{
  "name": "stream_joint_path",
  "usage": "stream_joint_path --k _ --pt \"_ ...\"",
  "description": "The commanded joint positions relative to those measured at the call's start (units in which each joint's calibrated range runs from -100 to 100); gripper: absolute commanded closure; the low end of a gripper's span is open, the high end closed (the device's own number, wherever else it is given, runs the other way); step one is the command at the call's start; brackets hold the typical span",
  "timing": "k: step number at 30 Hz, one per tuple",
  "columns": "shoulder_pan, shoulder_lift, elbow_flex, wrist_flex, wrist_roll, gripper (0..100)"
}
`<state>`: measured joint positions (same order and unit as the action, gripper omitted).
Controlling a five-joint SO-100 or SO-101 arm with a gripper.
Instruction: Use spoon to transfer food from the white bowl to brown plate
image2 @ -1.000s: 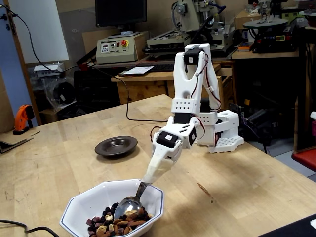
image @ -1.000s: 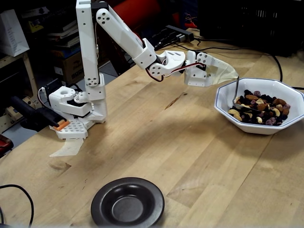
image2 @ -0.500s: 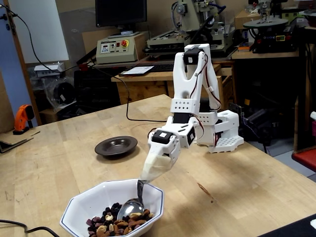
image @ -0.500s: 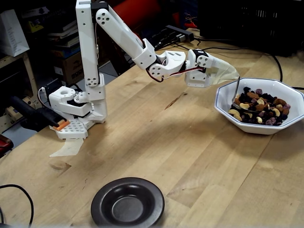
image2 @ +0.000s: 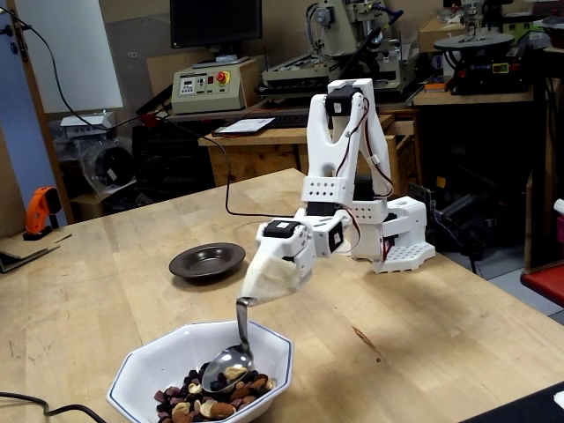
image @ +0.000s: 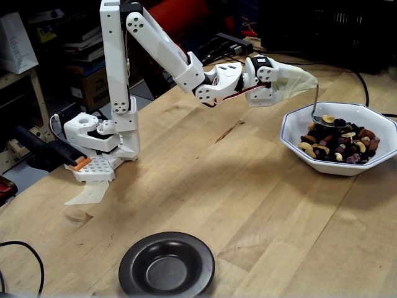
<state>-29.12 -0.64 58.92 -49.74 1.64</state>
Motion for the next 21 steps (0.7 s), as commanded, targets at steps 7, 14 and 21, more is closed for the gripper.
stream_joint_path --k 7,14,21 --pt "5.35 -1.54 -1.05 -1.41 -0.34 96" --pt "6.09 -1.62 -1.05 -1.57 -0.34 96" --pt "6.16 -1.11 -0.96 -5.2 -3.27 96"
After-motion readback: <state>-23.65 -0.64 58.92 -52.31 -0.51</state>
